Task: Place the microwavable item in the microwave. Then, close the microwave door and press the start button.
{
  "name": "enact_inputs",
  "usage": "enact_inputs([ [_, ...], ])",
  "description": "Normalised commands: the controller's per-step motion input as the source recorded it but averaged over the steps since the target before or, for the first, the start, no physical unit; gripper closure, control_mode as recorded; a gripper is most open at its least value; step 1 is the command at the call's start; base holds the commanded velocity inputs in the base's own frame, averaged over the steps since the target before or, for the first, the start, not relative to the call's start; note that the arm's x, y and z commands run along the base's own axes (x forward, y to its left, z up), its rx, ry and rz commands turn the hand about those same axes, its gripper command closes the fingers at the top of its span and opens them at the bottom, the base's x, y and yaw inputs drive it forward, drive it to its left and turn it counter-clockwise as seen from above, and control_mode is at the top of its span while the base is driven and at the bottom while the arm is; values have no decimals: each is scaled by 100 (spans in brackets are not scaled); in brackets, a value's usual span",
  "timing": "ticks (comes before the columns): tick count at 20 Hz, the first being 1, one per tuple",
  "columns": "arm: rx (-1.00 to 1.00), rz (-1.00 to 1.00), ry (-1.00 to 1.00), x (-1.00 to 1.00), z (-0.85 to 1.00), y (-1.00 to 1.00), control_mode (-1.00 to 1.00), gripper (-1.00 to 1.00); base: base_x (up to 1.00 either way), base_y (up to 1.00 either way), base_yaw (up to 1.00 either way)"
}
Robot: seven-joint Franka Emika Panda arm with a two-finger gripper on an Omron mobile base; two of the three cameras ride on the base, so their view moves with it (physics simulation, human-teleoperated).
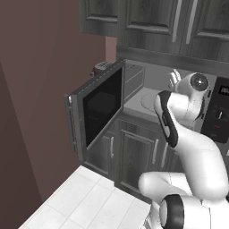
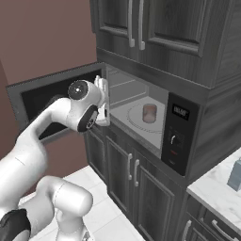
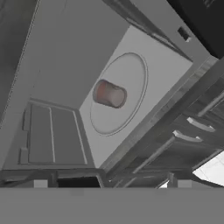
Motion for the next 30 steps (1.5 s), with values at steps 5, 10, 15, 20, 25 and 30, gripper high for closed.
enact_inputs([
  [5,-26,6,3,-85,68,0,-100,-100,0,0,0],
  [10,-30,6,14,-85,39,4,-100,-100,0,0,0],
  [15,-36,10,20,-75,5,28,-100,-100,0,0,0],
  [20,-38,24,20,-53,0,62,-100,-100,0,0,0],
  [25,-37,32,8,-37,0,74,-100,-100,0,0,0],
  [30,-35,24,0,-36,0,80,-100,-100,0,0,0],
])
